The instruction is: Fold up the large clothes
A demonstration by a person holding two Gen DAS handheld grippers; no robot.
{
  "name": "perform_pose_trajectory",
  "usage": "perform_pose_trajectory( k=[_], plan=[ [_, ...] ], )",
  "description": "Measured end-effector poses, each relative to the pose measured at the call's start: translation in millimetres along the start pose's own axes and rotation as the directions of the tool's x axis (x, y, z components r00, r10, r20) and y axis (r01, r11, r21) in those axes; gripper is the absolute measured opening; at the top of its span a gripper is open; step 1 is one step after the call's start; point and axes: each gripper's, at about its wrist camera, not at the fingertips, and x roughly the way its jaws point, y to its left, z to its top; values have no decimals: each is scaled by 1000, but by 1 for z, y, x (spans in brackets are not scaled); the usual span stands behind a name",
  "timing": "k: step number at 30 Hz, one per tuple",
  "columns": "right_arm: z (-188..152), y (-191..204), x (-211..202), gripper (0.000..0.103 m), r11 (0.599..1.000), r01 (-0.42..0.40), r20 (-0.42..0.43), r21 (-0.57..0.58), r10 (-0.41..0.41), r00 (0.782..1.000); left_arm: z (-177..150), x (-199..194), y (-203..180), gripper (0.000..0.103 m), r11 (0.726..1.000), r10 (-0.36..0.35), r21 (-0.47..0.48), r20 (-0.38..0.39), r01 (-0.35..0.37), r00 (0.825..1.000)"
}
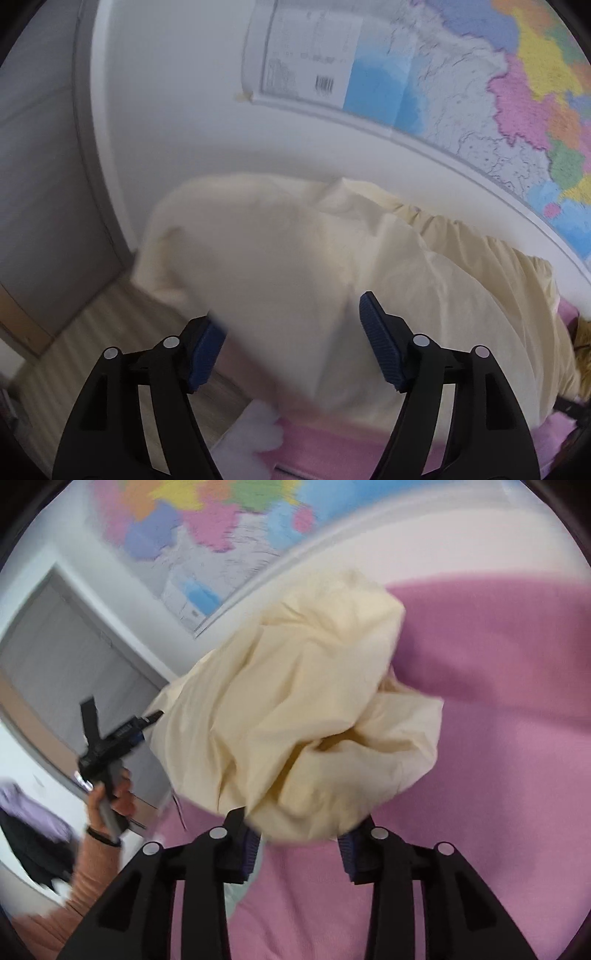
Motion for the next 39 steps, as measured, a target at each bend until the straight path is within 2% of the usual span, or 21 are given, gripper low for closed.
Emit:
perform_pose_trajectory(
  k=[3, 6, 8, 12, 17, 21, 24, 32, 39],
  plan=[
    [6, 21, -14, 44, 990, 90, 9, -104, -89, 996, -14, -31, -1, 83, 1000, 16, 13, 66, -17, 998],
    [4, 38, -32, 45, 960, 187, 58, -210, -179, 982, -29, -61, -15, 88, 997, -2, 74, 117, -7, 993],
    [5, 50, -45, 46, 946, 207, 113, -251, -183, 976, -38, -73, -27, 89, 993, -28, 115, 134, 12, 991],
    [16, 68, -52, 49, 941, 190, 179, -280, -143, 973, -46, -79, -58, 92, 976, -135, 185, 112, 113, 984],
    [41, 75, -8, 48, 936, 211, 169, -281, -169, 971, -51, -59, -94, 92, 965, -174, 208, 66, 157, 982],
    [44, 69, 30, 44, 942, 216, 108, -258, -194, 975, -58, -45, -113, 92, 967, -160, 208, 36, 149, 986],
    [33, 62, 46, 44, 926, 253, 89, -279, -237, 967, -64, -37, -119, 95, 971, -142, 198, 19, 136, 990],
    [20, 57, 48, 45, 924, 264, 82, -276, -251, 964, -74, -29, -121, 98, 980, -96, 176, 1, 95, 995],
    [12, 64, 34, 60, 927, 264, 133, -267, -236, 963, -79, -37, -121, 98, 988, -50, 143, -5, 50, 999]
  ],
)
